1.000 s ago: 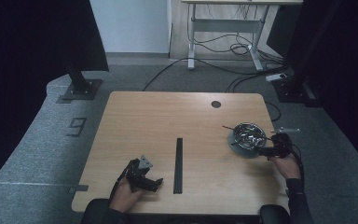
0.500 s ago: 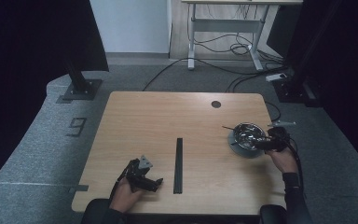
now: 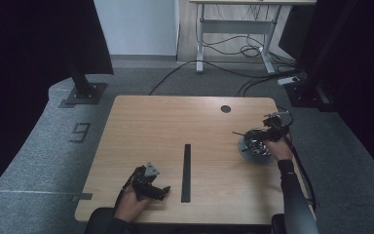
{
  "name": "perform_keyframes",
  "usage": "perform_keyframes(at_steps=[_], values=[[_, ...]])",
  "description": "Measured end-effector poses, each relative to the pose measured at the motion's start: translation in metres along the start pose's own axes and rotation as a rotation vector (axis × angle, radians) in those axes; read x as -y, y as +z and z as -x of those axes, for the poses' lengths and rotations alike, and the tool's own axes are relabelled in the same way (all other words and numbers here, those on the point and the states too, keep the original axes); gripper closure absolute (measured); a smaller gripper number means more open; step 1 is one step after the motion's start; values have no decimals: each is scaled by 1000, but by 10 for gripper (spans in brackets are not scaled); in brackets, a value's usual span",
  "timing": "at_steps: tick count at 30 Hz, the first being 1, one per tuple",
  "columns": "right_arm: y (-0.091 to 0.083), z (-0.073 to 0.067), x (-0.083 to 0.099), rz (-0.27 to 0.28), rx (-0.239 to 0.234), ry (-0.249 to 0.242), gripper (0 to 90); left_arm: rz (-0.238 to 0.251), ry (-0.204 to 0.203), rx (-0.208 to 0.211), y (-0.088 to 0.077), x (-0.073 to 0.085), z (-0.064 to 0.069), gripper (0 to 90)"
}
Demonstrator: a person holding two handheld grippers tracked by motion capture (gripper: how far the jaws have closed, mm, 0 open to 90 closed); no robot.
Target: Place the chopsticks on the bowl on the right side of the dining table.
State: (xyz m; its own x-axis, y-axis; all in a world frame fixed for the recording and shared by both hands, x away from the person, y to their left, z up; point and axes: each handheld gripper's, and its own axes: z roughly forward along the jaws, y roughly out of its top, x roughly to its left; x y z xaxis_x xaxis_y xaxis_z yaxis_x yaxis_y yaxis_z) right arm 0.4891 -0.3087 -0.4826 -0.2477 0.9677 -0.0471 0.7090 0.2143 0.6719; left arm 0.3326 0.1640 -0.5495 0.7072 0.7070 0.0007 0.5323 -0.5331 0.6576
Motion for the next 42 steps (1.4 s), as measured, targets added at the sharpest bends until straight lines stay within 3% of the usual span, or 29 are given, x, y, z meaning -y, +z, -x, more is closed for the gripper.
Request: perform_keyframes(at_steps=[12,25,29,35,42], values=[[21,-3,-8,-39,50,-23,0,0,0,0,0,0,0,3],[21,-14,-3,-43,11,-79,0,-1,2,0,0,0,0,3],[13,-15,-2,-26,3,-95,0,-1,1,0,0,0,0,3],[-17,-5,7,19,-16,-78,0,0,0,0,0,0,0,3],[-45,14,42,53,-14,-25,0,0,0,0,0,0,0,3]])
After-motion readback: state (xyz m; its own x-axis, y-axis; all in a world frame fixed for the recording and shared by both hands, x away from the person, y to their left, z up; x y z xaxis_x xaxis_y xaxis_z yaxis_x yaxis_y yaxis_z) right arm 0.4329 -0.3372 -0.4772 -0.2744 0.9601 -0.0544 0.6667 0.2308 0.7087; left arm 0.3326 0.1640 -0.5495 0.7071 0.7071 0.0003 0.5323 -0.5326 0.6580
